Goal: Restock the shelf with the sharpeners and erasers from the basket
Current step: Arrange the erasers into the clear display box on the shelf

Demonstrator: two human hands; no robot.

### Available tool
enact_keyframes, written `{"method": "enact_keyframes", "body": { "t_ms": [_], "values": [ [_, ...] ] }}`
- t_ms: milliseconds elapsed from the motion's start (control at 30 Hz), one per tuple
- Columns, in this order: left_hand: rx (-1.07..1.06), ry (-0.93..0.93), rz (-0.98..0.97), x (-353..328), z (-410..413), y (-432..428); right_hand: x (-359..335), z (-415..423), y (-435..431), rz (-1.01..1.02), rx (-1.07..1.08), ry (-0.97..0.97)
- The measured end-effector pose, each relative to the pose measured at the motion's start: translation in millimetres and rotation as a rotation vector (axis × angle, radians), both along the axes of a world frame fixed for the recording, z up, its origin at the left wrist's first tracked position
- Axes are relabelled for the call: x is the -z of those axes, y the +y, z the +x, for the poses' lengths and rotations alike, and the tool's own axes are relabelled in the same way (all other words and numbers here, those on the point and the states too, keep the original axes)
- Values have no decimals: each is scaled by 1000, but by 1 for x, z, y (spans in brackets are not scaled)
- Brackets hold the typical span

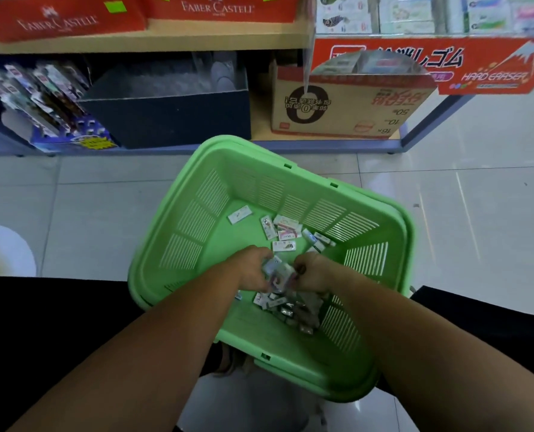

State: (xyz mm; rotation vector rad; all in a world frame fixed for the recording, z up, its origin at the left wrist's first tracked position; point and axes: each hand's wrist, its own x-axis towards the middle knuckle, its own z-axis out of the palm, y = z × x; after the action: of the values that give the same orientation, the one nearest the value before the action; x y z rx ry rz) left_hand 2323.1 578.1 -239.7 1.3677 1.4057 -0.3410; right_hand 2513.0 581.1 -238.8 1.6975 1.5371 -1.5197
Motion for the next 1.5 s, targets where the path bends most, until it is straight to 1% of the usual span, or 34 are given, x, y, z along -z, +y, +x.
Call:
{"method": "enact_keyframes", "body": {
  "t_ms": [67,167,233,300,333,400,533,633,700,733,767,867,900,1000,1067,1133,1200,1267,1333,1367,1500],
  "values": [
    [63,9,2,3,10,-2,-7,1,10,4,139,22],
    [172,89,29,11,24,-1,-22,6,23,8,391,108],
    [280,151,70,15,32,0,-36,11,29,10,486,172],
    [390,213,142,19,40,-1,-47,17,33,57,528,202],
    [409,227,174,20,44,-2,-52,20,35,80,552,207],
    [396,224,217,25,50,-3,-60,28,37,100,624,215],
    [392,217,209,25,68,-2,-78,41,34,52,759,231],
    [372,241,216,24,82,-4,-77,41,31,71,858,215],
    [337,216,226,26,85,-5,-68,39,30,92,943,194],
    [303,185,216,27,84,-5,-61,38,29,103,934,166],
    [261,149,195,26,81,-3,-55,36,30,105,867,124],
    [173,64,170,24,66,7,-41,30,27,27,547,-21],
    [150,57,162,25,59,10,-36,28,26,10,474,-57],
    [32,-7,110,28,39,18,-17,18,22,60,405,-37],
    [-62,-52,57,29,25,25,-3,6,18,36,352,-12],
    [-142,-66,18,26,11,32,9,-6,8,1,229,-81],
    [-214,-77,25,23,-3,37,22,-11,-3,121,46,-210],
    [-302,-116,23,21,-14,41,26,-11,-9,210,-69,-270],
    [-375,-151,9,15,-18,42,25,-11,-11,224,-115,-278],
    [-404,-168,-3,17,-20,43,24,-11,-11,207,-97,-264],
    [-358,-200,14,4,-18,42,16,-10,-4,109,83,-165]
  ]
}}
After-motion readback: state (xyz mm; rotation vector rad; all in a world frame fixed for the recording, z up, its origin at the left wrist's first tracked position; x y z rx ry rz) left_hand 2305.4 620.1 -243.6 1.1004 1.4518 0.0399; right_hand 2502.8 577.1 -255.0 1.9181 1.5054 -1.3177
